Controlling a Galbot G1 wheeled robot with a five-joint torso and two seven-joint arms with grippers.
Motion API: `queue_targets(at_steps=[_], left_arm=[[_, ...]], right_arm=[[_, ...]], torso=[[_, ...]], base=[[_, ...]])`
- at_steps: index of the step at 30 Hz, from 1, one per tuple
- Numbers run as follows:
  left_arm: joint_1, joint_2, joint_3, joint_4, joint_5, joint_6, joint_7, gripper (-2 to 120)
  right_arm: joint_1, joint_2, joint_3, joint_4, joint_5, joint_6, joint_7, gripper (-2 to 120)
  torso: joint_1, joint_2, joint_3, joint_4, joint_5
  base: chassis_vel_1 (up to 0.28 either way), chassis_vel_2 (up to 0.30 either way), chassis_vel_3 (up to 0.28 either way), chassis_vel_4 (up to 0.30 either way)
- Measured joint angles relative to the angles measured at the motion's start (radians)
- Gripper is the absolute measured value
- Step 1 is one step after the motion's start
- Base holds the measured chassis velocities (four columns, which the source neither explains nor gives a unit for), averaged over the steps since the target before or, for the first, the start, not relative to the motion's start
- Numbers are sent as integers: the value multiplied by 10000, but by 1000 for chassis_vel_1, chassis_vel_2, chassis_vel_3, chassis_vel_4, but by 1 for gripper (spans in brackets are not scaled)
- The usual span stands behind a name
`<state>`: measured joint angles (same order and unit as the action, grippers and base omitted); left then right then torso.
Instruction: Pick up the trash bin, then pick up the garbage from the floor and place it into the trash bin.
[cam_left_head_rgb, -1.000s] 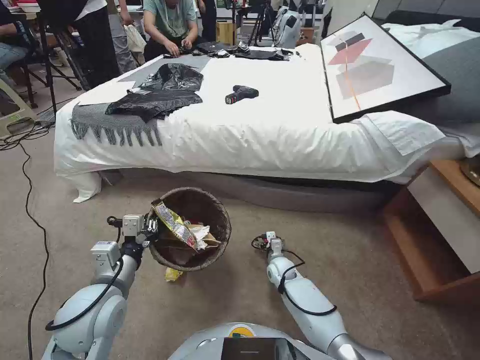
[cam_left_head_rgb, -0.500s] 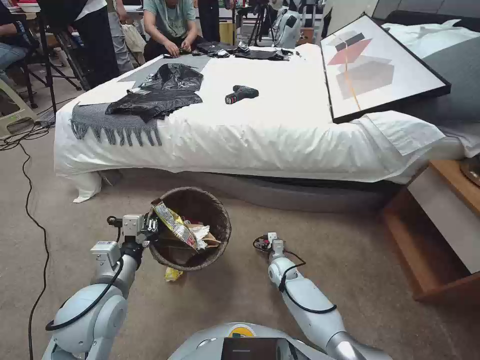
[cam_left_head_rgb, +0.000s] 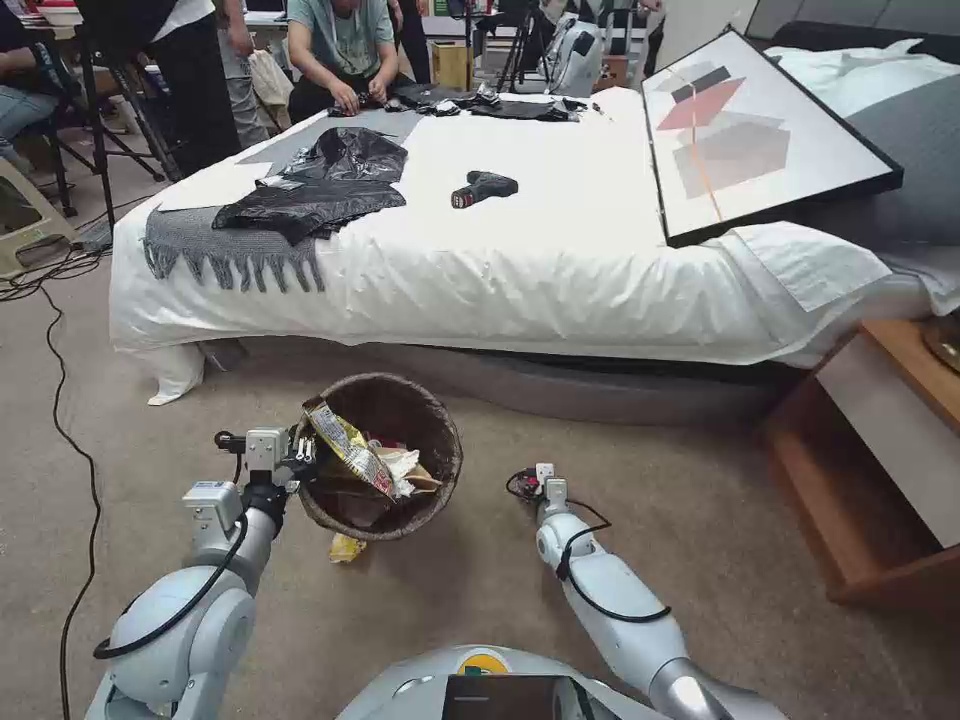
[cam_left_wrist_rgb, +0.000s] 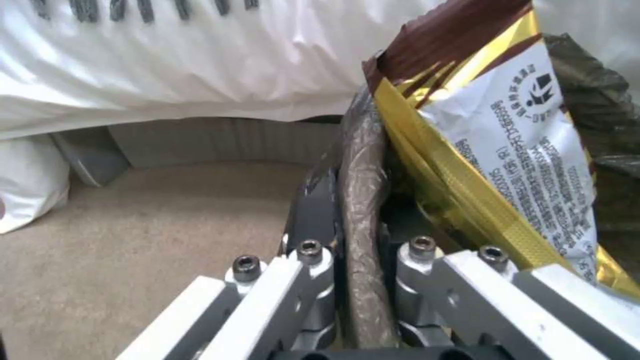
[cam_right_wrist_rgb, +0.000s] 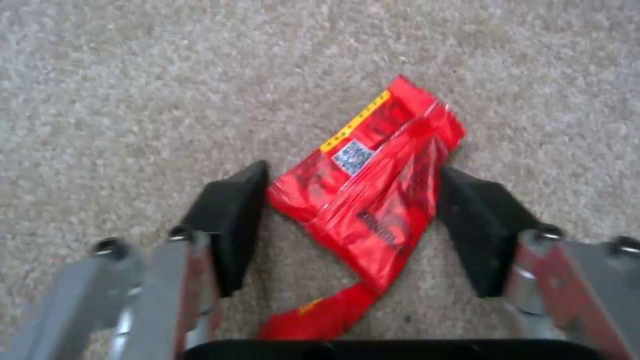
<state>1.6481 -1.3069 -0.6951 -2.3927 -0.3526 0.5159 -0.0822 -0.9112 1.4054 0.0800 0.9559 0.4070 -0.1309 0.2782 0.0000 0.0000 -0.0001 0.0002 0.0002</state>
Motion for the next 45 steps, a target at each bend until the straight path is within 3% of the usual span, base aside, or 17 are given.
queue_targets(at_steps=[3, 15, 20, 26, 33, 37, 45], left_arm=[[-1, -5, 10, 14, 0, -2, 0, 5], [-2, 26, 20, 34, -10, -14, 5, 5], [6, 25, 26, 33, -9, -17, 6, 5], [29, 27, 30, 17, -9, -17, 8, 5], [27, 47, 23, 15, -14, -17, 2, 5], [24, 50, 24, 15, -21, -16, 7, 5], [7, 63, 6, 64, -36, -11, 3, 5]], right_arm=[[1, -1, 9, -20, -1, 7, -2, 42], [-10, -18, 66, -107, -47, 75, 6, 0], [-93, -78, 104, 30, -172, 107, 6, 0], [-493, -538, 152, 1394, -365, 75, 44, 0], [-1164, -1538, 157, 4064, -144, -255, 150, 0], [-1288, -1726, 203, 4703, -45, -353, 165, 0], [-1986, -2769, 655, 8122, 866, -1213, 91, 0]], torso=[[0, 0, 0, 1, 2], [0, 0, 0, -3, -3], [0, 0, 0, -2, -1], [0, 0, 2, -5, -1], [0, -1, 1, -5, -2], [0, 0, 0, -5, -2], [0, 0, 0, -4, -1]], base=[[0, 0, 0, 0], [0, 0, 0, 0], [0, 0, 0, 0], [0, 0, 0, 0], [0, 0, 0, 0], [0, 0, 0, 0], [0, 0, 0, 0]])
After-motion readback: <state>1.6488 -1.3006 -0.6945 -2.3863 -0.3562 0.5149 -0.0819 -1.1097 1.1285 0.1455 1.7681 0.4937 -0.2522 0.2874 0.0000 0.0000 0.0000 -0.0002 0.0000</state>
